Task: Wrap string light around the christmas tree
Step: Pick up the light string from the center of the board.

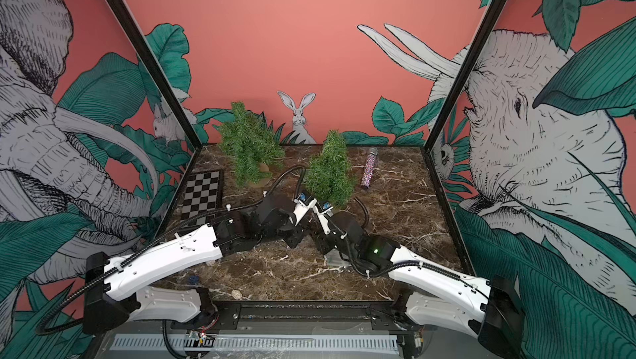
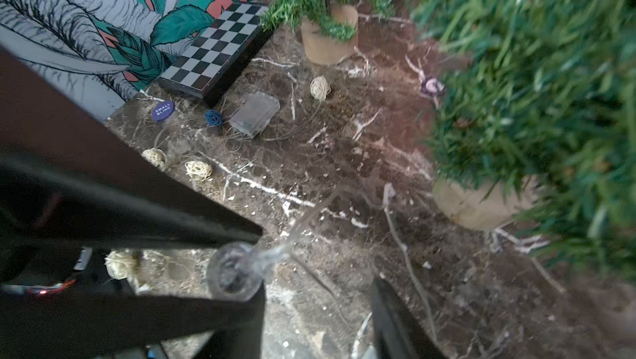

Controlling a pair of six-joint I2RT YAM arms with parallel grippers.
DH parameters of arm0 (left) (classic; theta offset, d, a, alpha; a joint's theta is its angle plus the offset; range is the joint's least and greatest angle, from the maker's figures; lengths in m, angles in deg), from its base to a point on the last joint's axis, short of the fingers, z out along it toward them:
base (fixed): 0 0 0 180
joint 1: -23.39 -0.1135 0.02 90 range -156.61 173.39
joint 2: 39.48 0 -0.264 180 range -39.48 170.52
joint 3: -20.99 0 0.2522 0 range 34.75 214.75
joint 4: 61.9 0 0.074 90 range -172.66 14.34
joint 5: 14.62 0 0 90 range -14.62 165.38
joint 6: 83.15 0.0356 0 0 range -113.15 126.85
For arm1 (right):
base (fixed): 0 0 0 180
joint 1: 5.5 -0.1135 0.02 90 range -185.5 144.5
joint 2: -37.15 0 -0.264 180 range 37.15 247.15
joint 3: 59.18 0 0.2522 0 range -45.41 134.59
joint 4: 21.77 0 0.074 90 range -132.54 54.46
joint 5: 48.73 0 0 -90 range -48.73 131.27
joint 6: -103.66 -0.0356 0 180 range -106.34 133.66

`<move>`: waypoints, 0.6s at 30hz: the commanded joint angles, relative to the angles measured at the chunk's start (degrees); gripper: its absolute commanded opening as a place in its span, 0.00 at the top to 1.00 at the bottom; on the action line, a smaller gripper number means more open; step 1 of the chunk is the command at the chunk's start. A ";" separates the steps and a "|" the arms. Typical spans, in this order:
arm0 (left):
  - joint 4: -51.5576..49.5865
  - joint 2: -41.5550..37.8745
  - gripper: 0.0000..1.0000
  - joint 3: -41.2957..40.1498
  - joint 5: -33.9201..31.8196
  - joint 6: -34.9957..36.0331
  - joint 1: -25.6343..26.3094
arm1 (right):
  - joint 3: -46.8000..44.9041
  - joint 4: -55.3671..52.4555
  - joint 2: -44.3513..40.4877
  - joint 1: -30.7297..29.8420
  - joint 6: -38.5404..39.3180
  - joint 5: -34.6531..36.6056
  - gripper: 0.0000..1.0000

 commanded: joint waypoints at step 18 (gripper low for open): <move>6.81 -6.77 1.00 -4.05 -4.35 11.53 -0.51 | -5.98 -16.12 -8.57 11.86 -9.16 -0.22 0.63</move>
